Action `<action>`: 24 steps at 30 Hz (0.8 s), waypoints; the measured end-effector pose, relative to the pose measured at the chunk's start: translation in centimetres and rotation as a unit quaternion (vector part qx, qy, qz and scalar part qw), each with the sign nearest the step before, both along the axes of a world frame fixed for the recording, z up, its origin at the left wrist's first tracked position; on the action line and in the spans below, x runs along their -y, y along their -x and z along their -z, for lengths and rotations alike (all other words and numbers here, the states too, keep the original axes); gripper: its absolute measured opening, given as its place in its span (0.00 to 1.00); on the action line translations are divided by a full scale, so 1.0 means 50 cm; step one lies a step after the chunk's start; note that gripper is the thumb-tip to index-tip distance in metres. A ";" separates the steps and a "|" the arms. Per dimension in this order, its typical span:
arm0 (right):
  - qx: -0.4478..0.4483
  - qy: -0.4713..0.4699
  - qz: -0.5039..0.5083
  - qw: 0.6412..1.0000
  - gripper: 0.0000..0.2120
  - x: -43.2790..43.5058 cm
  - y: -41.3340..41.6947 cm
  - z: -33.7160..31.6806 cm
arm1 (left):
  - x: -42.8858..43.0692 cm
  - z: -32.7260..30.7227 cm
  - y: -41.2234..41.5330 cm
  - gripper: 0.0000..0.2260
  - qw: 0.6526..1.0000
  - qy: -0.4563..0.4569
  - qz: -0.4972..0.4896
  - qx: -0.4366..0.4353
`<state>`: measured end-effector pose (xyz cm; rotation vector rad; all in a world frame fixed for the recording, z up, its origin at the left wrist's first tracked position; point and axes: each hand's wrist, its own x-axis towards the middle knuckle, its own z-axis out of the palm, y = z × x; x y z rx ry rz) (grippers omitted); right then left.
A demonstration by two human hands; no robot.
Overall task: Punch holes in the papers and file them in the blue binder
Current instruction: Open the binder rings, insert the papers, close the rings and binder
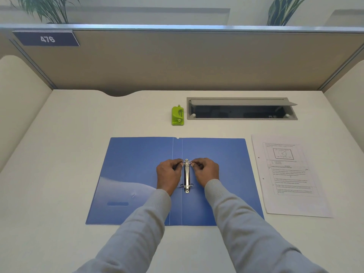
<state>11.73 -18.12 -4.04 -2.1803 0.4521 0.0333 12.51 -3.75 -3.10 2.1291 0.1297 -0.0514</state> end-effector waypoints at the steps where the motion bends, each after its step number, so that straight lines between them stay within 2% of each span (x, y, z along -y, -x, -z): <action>1: -0.004 -0.006 -0.001 1.000 0.06 0.003 -0.001 -0.005 | 0.000 -0.002 -0.002 0.08 1.000 -0.001 0.001 -0.005; 8: 0.009 -0.044 0.008 0.999 0.05 0.072 0.015 -0.050 | -0.009 -0.024 -0.009 0.14 1.000 0.011 0.010 -0.008; 17: 0.037 -0.054 0.126 0.990 0.03 0.290 0.092 -0.092 | 0.079 -0.093 -0.019 0.09 0.997 0.056 0.023 0.037; 24: 0.027 0.000 0.221 0.975 0.05 0.447 0.144 -0.103 | 0.232 -0.102 0.005 0.07 0.992 0.057 0.085 0.080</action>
